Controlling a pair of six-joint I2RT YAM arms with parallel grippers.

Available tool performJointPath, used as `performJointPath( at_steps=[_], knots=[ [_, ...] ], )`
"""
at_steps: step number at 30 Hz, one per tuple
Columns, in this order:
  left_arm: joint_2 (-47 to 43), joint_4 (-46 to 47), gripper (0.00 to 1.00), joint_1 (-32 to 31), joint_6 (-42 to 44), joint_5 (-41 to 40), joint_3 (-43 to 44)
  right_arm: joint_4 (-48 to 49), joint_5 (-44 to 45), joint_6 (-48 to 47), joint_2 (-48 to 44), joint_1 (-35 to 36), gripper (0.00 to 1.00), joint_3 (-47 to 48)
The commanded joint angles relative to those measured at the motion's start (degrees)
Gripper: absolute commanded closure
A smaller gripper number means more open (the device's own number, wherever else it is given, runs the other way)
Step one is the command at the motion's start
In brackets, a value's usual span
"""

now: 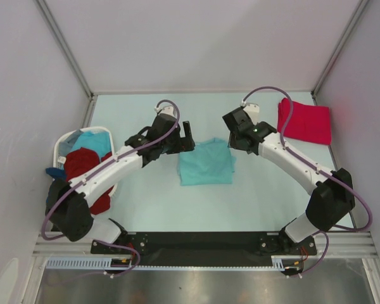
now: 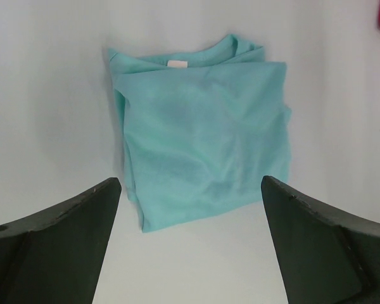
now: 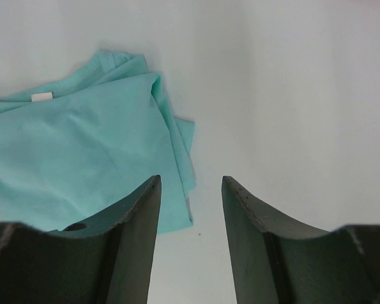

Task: Fold and stack the t-shirts
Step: Smooth out wrinkles on the folded tshirt

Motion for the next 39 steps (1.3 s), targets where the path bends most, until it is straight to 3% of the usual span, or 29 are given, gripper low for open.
performJointPath(
  at_steps=[1,5,9,10,11,15,24,29,34,39],
  knots=[
    [-4.69,1.83,0.01,0.17,-0.93,-0.02,-0.5,-0.99,3.96,3.42,-0.56,2.54,0.51,0.55],
    [-1.8,-2.56,0.01,0.61,-0.05,7.5,3.45,-0.99,5.11,4.56,-0.2,3.86,0.5,0.64],
    [-2.49,-1.08,0.01,0.87,-0.92,12.2,-0.39,-0.82,4.93,5.18,-0.82,4.04,0.45,0.47],
    [-3.63,0.76,0.01,0.52,-0.75,11.33,-1.62,-0.56,4.76,5.09,-1.08,4.04,0.4,0.38],
    [-4.68,0.86,0.0,0.26,-0.22,9.76,-2.07,-0.38,4.76,5.18,-1.43,4.13,0.27,0.2],
    [-1.98,-6.15,0.0,-1.41,4.17,-2.36,3.27,0.59,4.32,2.73,-1.26,4.13,0.15,-0.42],
    [1.28,-9.85,0.02,-1.94,6.46,-12.14,8.46,4.98,-0.77,-4.22,-1.61,1.41,0.24,-0.24],
    [6.02,-11.35,0.02,-1.94,6.55,-16.18,13.2,12.09,-4.46,-5.02,-4.24,-2.36,0.33,-6.37],
    [11.56,-12.67,0.01,-0.72,6.99,-15.14,17.52,15.01,-12.46,-3.43,-2.67,-7.29,0.41,-7.36],
    [18.05,-11.88,0.01,0.87,8.04,-11.98,20.95,11.93,-10.19,-4.84,3.31,-7.47,0.39,-1.92]
  ],
)
